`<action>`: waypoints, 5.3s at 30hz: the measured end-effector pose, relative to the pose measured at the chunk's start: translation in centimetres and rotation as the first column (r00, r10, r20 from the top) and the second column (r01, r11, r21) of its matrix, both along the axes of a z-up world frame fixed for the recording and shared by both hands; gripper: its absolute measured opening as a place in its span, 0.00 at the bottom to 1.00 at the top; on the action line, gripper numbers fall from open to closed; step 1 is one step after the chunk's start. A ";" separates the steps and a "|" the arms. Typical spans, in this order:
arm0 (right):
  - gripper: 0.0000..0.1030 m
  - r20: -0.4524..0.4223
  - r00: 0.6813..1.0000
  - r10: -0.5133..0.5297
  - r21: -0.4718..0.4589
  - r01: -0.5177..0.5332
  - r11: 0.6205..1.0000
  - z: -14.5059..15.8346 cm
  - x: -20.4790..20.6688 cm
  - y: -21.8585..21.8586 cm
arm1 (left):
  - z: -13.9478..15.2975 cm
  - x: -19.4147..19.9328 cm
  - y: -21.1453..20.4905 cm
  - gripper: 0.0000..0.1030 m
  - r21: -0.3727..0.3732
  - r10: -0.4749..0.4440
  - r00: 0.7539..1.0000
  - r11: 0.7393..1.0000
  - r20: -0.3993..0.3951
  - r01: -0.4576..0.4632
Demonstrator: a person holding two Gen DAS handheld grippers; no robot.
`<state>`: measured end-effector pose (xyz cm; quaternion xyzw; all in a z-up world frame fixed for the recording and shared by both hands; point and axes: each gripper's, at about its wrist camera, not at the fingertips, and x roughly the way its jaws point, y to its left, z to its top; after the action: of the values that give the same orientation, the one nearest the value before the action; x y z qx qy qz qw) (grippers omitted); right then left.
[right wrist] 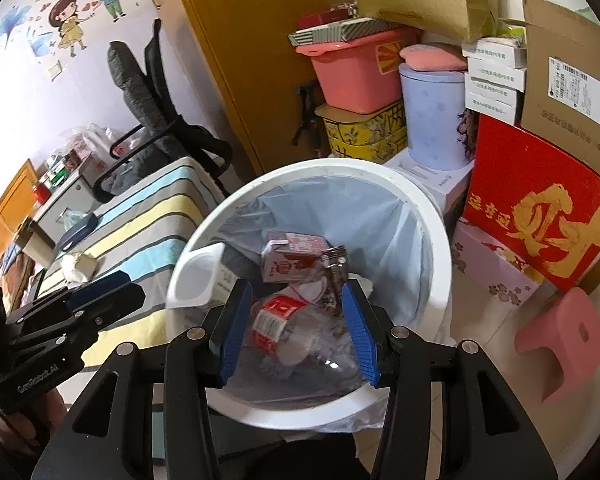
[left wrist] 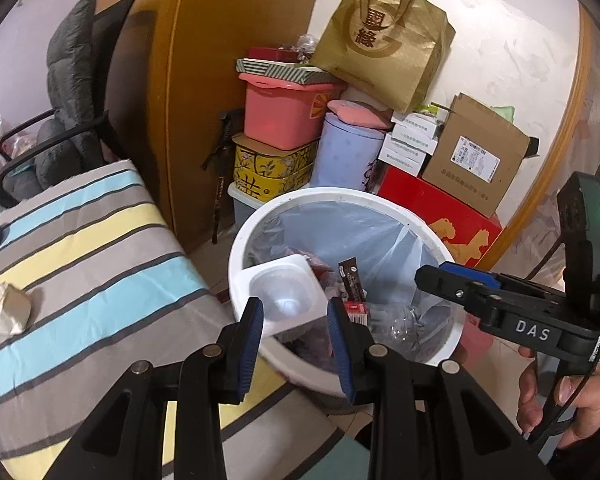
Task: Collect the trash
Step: 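Move both open tools back from the bin to the table, then grasp the white paper bag with the right tool and lift it, then grasp the brown wrapper on the table with the left tool while the right tool holds the paper bag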
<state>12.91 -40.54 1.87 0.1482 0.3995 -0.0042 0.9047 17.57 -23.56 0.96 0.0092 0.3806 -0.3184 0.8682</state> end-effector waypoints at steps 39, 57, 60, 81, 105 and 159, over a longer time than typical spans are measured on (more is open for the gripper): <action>0.48 0.014 0.882 0.471 0.055 -0.471 0.880 0.8 4.7 15.7 | -0.9 -2.9 20.8 0.32 0.016 0.416 0.909 0.910 -0.020 -0.415; 0.56 -0.070 0.753 0.655 -0.038 -0.658 0.752 -2.3 11.1 22.7 | -2.7 -1.7 26.7 0.32 -0.006 0.490 0.869 0.871 -0.068 -0.491; 0.56 -0.075 0.738 0.671 -0.049 -0.675 0.736 -2.8 12.2 23.3 | -3.1 -1.5 27.3 0.32 -0.019 0.488 0.869 0.871 -0.087 -0.491; 0.56 -0.034 0.581 0.813 -0.028 -0.814 0.581 -3.5 16.0 25.7 | -4.8 -1.1 28.7 0.32 -0.050 0.485 0.862 0.867 -0.149 -0.496; 0.43 -0.085 0.581 0.809 -0.023 -0.813 0.581 1.2 10.3 25.0 | -3.1 -2.9 29.0 0.32 -0.056 0.524 0.844 0.845 -0.114 -0.532; 0.43 -0.025 0.863 0.504 0.071 -0.501 0.862 -3.1 3.4 14.6 | -4.9 11.4 24.7 0.39 0.040 0.680 0.715 0.729 -0.163 -0.684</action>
<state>16.31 -25.96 -1.26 0.0669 0.4435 0.2408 0.8607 28.94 1.15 -3.89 -0.1684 0.4244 0.0194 0.8895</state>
